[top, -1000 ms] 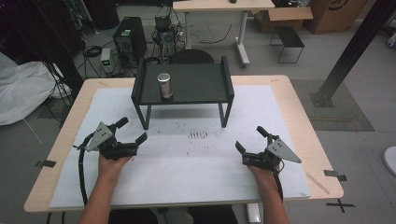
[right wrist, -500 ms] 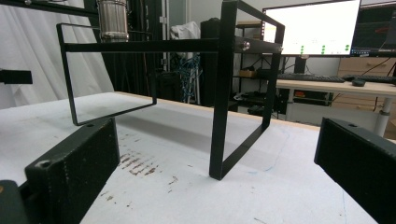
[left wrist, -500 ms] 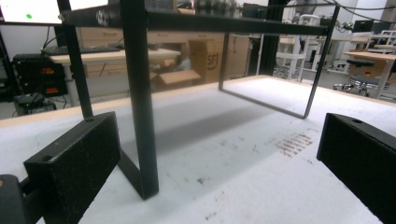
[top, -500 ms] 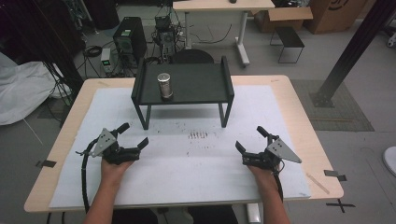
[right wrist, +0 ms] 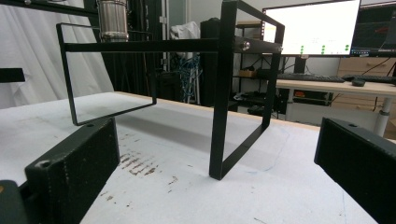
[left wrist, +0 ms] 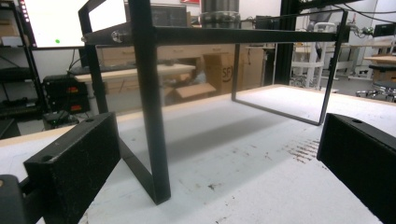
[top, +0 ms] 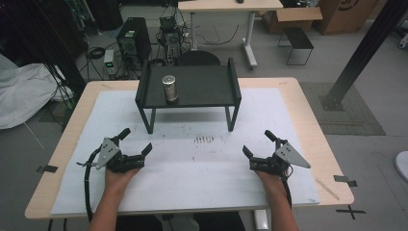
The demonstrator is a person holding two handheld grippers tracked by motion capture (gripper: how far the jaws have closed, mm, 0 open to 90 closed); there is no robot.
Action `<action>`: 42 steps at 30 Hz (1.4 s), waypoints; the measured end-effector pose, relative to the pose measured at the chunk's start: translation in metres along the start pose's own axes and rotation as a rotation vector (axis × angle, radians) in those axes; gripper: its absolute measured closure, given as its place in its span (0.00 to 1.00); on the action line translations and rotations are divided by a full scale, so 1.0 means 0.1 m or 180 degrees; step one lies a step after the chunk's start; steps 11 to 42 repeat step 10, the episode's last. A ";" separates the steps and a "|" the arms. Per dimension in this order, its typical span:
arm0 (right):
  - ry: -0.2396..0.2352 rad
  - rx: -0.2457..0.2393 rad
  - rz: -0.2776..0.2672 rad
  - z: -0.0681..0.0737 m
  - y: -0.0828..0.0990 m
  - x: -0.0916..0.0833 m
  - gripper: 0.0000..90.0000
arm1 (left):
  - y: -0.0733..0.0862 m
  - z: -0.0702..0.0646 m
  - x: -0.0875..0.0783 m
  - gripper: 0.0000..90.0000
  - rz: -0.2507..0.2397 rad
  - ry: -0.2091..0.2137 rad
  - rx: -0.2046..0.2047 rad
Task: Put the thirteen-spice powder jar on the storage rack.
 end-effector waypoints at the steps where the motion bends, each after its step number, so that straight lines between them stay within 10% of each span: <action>1: 0.0000 -0.0002 -0.0001 0.00 0.00 0.00 0.00 | 0.00 0.00 0.00 0.00 -0.0001 -0.0003 0.0005; 42: -0.0002 -0.0009 -0.0005 0.00 0.00 0.00 0.00 | 0.00 0.00 0.00 0.00 0.0007 -0.0015 -0.0003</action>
Point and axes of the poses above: each handheld gripper's, and its own axes: x roughly forward along the jaws, y roughly out of its underside, z roughly to its left, the point moved 5 cm from there along x, roughly forward along the jaws, and after that the axes turned 6 degrees about -y, right-handed, at the moved point
